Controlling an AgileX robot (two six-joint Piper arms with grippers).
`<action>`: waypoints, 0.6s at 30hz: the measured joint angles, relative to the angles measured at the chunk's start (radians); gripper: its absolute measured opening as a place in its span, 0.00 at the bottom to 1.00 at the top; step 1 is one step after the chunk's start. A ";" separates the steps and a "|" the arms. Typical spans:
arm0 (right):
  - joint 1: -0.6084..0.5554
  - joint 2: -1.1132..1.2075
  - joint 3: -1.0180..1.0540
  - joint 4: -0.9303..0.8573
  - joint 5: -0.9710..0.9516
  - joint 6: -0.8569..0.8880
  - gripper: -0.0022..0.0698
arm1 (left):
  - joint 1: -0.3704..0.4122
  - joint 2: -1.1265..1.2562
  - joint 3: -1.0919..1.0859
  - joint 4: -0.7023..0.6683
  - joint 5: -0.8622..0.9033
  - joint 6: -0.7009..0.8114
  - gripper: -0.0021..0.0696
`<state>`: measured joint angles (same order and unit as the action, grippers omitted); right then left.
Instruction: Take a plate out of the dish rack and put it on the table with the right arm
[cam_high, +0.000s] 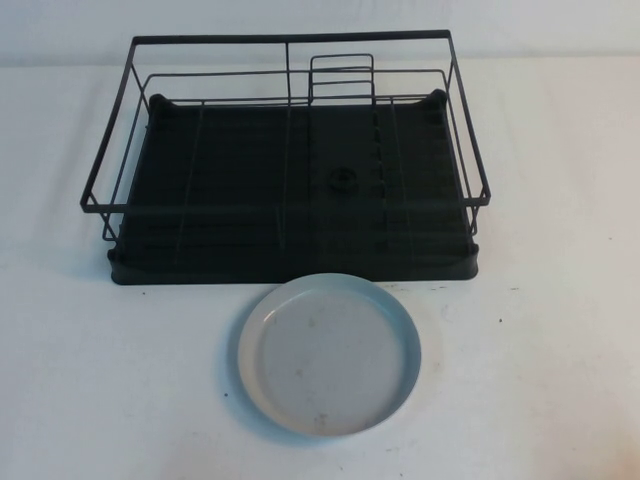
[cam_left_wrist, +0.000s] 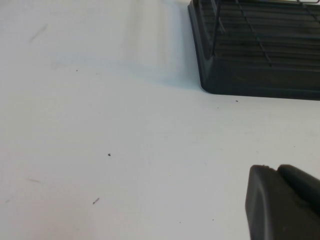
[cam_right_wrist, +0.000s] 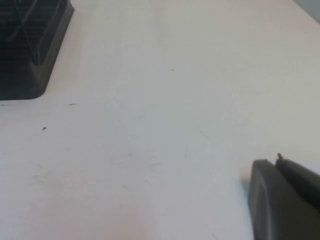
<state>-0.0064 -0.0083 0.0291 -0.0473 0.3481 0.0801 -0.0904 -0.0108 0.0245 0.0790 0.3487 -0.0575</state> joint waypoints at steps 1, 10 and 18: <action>0.000 0.000 0.000 0.026 0.000 -0.033 0.00 | 0.000 0.000 0.000 0.000 0.000 0.000 0.02; 0.000 0.000 0.000 0.197 0.007 -0.215 0.00 | 0.000 0.000 0.000 0.000 0.000 0.000 0.02; 0.000 0.000 0.000 0.206 0.007 -0.220 0.00 | 0.000 0.000 0.000 0.000 0.000 0.000 0.02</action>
<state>-0.0064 -0.0083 0.0291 0.1584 0.3547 -0.1394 -0.0904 -0.0108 0.0245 0.0790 0.3487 -0.0575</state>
